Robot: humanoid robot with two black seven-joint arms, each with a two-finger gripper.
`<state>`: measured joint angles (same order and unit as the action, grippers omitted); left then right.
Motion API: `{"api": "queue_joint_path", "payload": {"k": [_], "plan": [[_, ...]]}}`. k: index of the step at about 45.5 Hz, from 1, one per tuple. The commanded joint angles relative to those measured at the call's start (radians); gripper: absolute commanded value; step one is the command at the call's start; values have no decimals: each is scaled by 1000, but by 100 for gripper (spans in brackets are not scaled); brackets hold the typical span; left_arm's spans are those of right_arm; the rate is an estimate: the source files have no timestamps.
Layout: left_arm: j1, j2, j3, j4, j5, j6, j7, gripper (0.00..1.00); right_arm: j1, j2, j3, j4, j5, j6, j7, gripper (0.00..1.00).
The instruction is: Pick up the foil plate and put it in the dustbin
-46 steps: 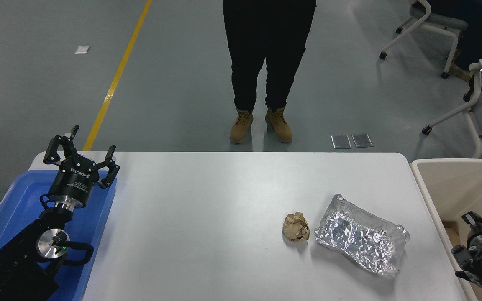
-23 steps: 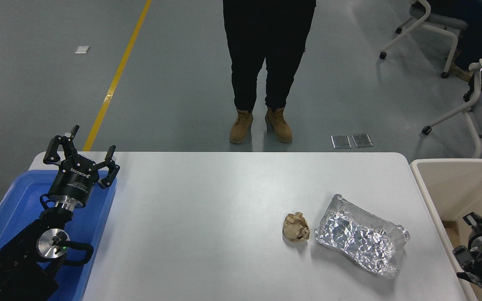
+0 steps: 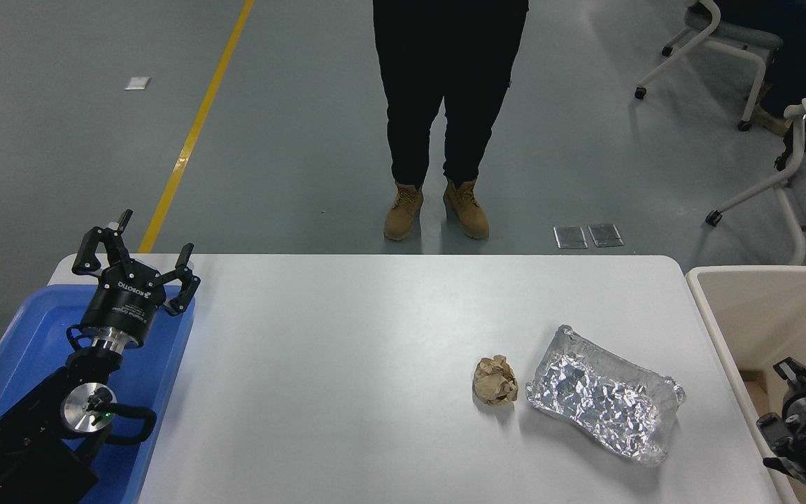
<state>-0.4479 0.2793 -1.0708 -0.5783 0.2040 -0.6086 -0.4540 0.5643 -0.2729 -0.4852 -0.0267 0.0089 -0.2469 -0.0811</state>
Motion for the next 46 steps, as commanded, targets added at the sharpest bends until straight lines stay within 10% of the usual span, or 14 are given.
{"api": "queue_joint_path", "payload": {"k": [1, 14, 33, 46], "plan": [[0, 0, 0, 0, 0, 0, 0, 98, 120, -166, -10, 195, -1, 6, -5, 95], [0, 0, 0, 0, 0, 0, 2, 98, 440, -370, -146, 543, -1, 11, -5, 100], [0, 0, 0, 0, 0, 0, 2, 98, 1092, -313, -664, 959, 3, 172, -8, 100], [0, 0, 0, 0, 0, 0, 2, 98, 1505, -321, -728, 1261, 5, 688, -8, 100]]}}
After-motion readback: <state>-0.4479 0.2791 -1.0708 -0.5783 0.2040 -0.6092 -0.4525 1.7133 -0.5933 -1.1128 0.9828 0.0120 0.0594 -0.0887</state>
